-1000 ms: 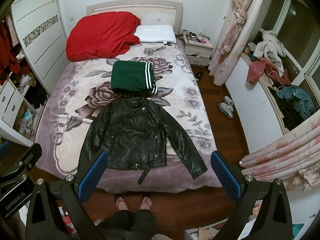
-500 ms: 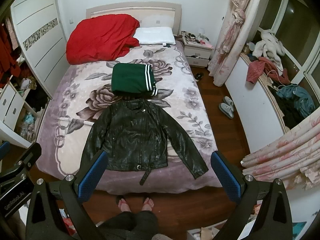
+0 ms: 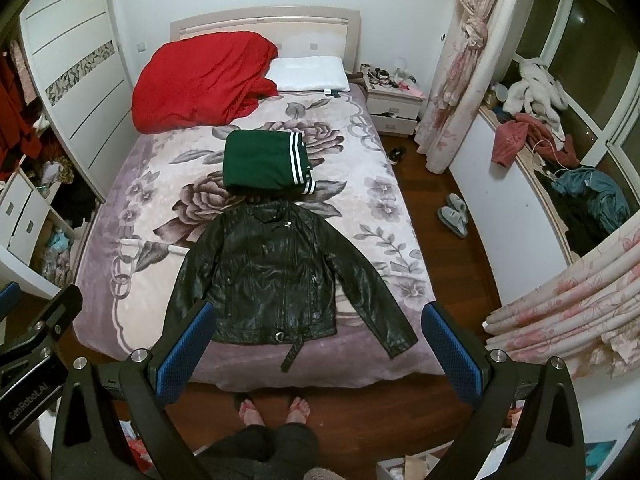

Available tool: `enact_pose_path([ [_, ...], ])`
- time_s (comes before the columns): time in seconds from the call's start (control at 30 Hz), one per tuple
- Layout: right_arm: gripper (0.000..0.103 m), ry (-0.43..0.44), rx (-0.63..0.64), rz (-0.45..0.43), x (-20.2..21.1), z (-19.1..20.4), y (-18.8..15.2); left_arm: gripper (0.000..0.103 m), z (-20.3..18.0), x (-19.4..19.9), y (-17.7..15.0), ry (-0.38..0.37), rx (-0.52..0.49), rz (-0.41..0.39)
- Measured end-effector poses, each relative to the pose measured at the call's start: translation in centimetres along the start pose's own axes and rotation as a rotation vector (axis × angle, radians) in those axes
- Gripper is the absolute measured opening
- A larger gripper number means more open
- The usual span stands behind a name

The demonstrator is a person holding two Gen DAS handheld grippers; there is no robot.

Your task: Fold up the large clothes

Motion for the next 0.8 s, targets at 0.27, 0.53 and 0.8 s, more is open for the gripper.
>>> enact_pose_path([
  [0.27,0.103,0.002,-0.001,-0.003,0.6,0.2,0.4,0.103,0.1,0.1,0.5,0.000,0.002,-0.007],
  [0.53,0.103,0.004,-0.002,-0.006,1.6,0.8,1.8,0.103,0.3,0.0,1.0,-0.001,0.002,-0.011],
  [0.8,0.103,0.004,-0.004,-0.006,1.6,1.0,1.9,0.103,0.2,0.0,0.5,-0.005,0.001,-0.008],
])
Point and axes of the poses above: each gripper's, at about its wrist camera, not at the fingertips, and x roughly against the way its jaws point, z to its left, y to its top, the point moved 10 cm from there along -x, roughly the way its jaws point, and after that the axes turned 1 degree about z, right-handed, at the moved point
